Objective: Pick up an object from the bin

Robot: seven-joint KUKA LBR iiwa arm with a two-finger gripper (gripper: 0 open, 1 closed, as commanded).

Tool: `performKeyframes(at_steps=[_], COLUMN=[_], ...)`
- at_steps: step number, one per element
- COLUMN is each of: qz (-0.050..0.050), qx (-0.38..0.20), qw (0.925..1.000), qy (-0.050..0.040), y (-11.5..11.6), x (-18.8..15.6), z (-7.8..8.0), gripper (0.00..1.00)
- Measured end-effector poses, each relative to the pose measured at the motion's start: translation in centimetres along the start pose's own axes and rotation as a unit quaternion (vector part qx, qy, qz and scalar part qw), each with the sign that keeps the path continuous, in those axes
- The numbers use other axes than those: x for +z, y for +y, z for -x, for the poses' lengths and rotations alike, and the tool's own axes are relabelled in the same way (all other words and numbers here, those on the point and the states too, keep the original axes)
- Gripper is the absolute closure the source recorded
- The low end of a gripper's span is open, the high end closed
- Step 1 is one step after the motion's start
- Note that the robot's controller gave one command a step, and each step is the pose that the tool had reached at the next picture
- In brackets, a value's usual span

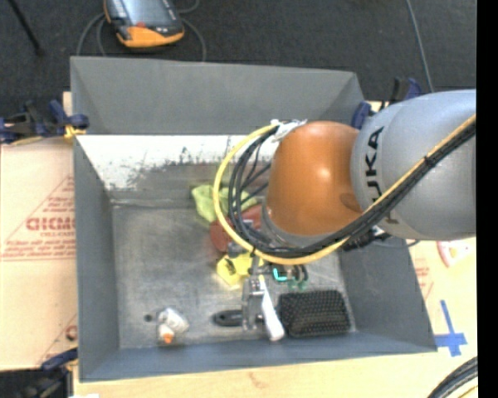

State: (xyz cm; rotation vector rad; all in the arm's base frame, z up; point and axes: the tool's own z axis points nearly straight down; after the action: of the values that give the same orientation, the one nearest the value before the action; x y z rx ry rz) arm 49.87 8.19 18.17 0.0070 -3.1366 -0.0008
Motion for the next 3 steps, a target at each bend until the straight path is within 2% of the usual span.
performKeyframes(at_steps=[1,2,3], qz=[0.000,0.000,-0.002], qx=[0.002,-0.108,-0.206], qw=[1.0000,0.9942,0.9784], qy=[-0.0039,-0.0059,-0.0052], y=[0.0,-3.9,-6.4], x=[-0.4,1.6,6.1], z=[0.2,3.9,7.5], gripper=[0.00,0.00,0.00])
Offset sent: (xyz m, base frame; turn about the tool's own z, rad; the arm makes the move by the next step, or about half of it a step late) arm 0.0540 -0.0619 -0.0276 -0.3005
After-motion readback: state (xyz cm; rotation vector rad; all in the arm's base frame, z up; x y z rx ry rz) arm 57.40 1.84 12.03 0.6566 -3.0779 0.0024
